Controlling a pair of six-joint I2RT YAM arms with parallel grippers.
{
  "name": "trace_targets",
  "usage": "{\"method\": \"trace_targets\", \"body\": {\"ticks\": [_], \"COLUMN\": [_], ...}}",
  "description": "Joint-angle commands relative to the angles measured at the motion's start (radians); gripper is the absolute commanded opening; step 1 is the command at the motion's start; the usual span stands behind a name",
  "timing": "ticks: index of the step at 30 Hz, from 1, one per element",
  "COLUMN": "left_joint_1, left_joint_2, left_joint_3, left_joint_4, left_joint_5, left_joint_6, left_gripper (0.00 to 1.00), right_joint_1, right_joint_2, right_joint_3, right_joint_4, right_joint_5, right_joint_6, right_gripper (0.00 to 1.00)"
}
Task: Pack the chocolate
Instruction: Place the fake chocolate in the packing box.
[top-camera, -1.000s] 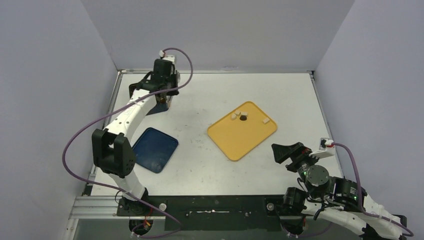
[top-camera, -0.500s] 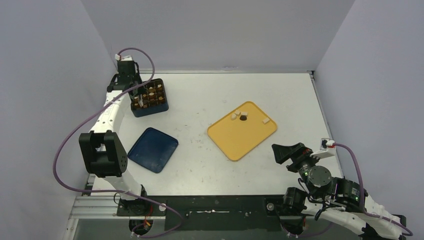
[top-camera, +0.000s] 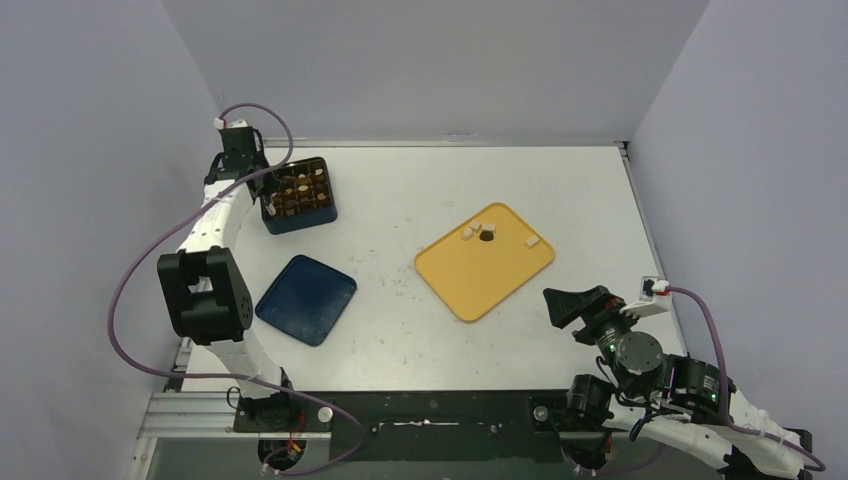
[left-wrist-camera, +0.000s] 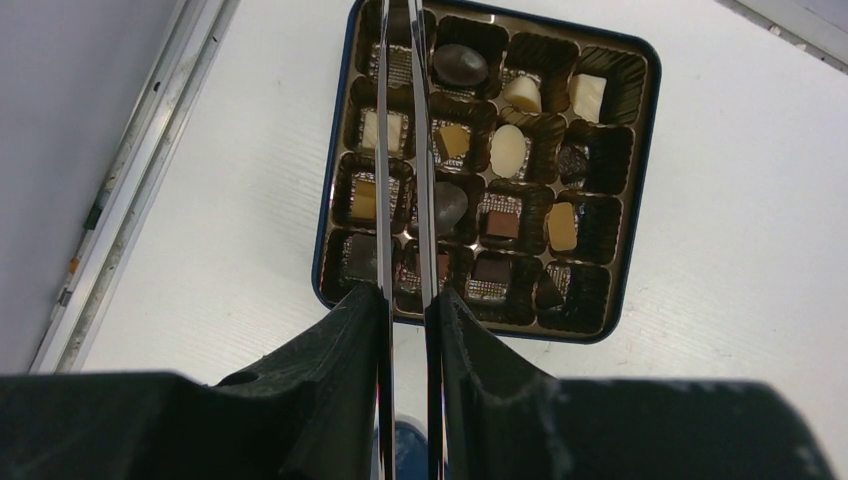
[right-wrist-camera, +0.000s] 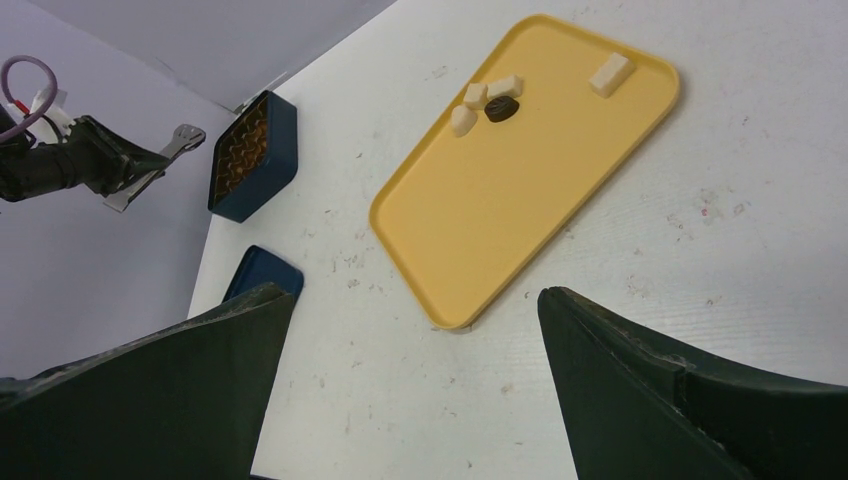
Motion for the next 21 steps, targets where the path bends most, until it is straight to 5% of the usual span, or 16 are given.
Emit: {"method": "trace_targets", "body": {"ticks": [1, 21], "left_joint_1": [0.012, 0.028], "left_joint_2": [0.015, 0.094], "left_joint_3": [-0.001, 0.037], "left_joint_4": [0.07, 0.054], "left_joint_5": [0.031, 0.061], "left_joint_6": [-0.005, 0.02], "left_gripper": [0.22, 0.26], "right_joint_1": [0.008, 0.024], "right_joint_2": [0.0, -0.005], "right_joint_3": [0.013, 0.018], "right_joint_4": [0.027, 0.023], "right_joint_5": [0.007, 0.013], "right_joint_6": [-0.008, -0.005], "right_gripper": [1.0, 1.0]}}
